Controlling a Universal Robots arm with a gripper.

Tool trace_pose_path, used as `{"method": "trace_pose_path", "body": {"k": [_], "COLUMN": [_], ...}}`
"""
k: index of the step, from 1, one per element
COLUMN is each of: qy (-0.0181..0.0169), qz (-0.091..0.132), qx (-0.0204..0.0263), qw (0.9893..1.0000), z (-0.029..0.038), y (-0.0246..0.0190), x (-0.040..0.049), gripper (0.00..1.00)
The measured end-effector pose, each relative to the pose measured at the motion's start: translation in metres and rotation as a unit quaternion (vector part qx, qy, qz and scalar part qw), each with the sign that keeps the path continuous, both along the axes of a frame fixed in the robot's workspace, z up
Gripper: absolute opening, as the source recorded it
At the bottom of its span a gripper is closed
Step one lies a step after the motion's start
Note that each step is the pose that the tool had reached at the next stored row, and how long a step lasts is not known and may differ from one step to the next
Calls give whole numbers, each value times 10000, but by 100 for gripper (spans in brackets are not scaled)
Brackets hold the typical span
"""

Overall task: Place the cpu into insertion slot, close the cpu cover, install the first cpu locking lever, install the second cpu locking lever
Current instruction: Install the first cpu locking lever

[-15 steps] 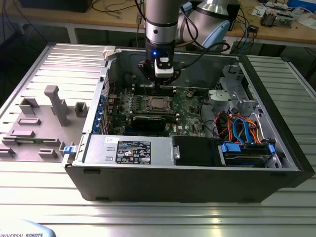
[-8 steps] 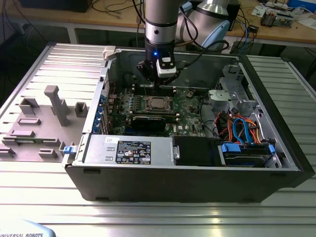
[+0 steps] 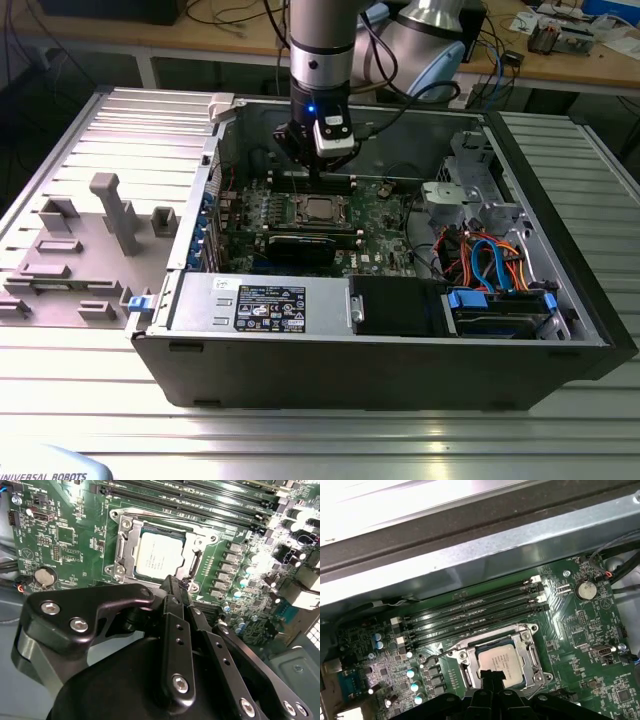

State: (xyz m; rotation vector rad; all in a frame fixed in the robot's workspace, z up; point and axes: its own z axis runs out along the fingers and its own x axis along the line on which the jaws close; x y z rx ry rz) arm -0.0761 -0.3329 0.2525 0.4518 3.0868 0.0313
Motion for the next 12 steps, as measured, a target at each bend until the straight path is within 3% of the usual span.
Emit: {"method": "trace_pose_path", "body": {"k": [4,12], "qy": [1,-2], "qz": [197,608], "qx": [0,1], "qw": [9998,9981], "z": [0,61], "y": [0,0], "x": [-9,-10], "gripper": [11,11]}}
